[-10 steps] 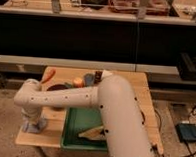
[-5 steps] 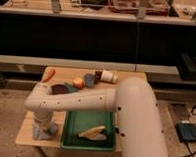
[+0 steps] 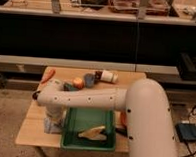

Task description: Wipe table surface with towel

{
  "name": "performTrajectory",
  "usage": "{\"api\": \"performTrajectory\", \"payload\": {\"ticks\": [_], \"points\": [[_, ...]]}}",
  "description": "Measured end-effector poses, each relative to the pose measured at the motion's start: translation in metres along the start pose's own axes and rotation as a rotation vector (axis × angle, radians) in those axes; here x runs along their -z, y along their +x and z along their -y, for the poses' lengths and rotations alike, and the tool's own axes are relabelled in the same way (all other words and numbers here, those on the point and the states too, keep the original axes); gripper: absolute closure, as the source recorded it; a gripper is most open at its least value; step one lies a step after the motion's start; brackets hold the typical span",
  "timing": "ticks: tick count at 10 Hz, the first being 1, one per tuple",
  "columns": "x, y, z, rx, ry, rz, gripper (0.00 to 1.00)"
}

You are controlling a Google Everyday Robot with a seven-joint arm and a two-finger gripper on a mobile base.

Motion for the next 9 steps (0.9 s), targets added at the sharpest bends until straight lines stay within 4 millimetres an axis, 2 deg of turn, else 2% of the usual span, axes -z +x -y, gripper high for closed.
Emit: {"api": "performTrajectory", "payload": {"ticks": [1,3,5,6,7,9], "points": [[-0.001,0.009,-0.003,0.001,-0.004,-0.007,1.00],[-0.004,0.041,0.001,0.012,-0.003,-0.024,1.00],[-0.007,0.084,0.015,0.048,0.000,-0.041,1.00],[-0.008,0.105,0.029,0.086,0.010,-0.049,1.00],[-0.009,0.115,0.039,0.116,0.019,-0.051,1.00],[-0.011,0.119,0.067,0.166,0.042,-0.046,1.00]]}}
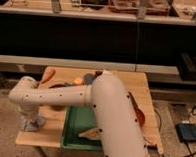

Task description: Wipe table surface with towel

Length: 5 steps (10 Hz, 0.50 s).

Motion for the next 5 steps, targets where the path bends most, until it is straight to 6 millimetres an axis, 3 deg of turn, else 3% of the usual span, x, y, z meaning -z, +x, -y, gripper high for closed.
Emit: {"api": "performTrajectory", "payload": {"ticks": [1,3,5], "points": [[0.000,-0.003,0.016,0.013,0.012,0.006,1.00],[0.001,-0.020,0.025,0.010,0.027,0.018,1.00],[0.004,-0.056,0.024,-0.010,0.034,0.034,1.00]]}}
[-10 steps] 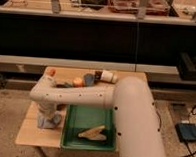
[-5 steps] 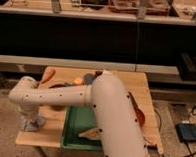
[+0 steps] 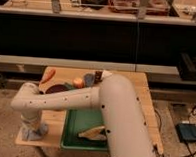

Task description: Wipe table surface with towel

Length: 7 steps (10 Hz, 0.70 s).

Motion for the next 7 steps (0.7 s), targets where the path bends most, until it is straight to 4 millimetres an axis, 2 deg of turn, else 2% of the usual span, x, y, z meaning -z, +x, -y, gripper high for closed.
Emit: {"api": "performTrajectory", "payload": {"ticks": [3,5,7], "points": [[0.006,-0.059,-0.015,-0.067,-0.009,0.027,1.00],[0.010,-0.082,-0.031,-0.122,-0.017,0.033,1.00],[0.014,-0.086,-0.046,-0.137,-0.022,0.014,1.00]]}}
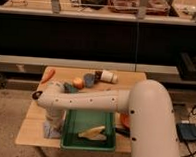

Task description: Wipe table surface with towel

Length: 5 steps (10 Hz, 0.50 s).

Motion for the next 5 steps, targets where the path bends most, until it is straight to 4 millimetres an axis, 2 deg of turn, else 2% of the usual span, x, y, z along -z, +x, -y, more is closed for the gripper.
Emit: {"api": "performTrajectory", "payload": {"ticks": [1,3,5], "points": [[0.000,0.007,-0.005,-0.001,-0.003,-0.011,1.00],[-0.003,0.035,-0.013,0.001,-0.014,-0.030,1.00],[-0.006,0.075,-0.018,0.018,-0.027,-0.054,1.00]]}}
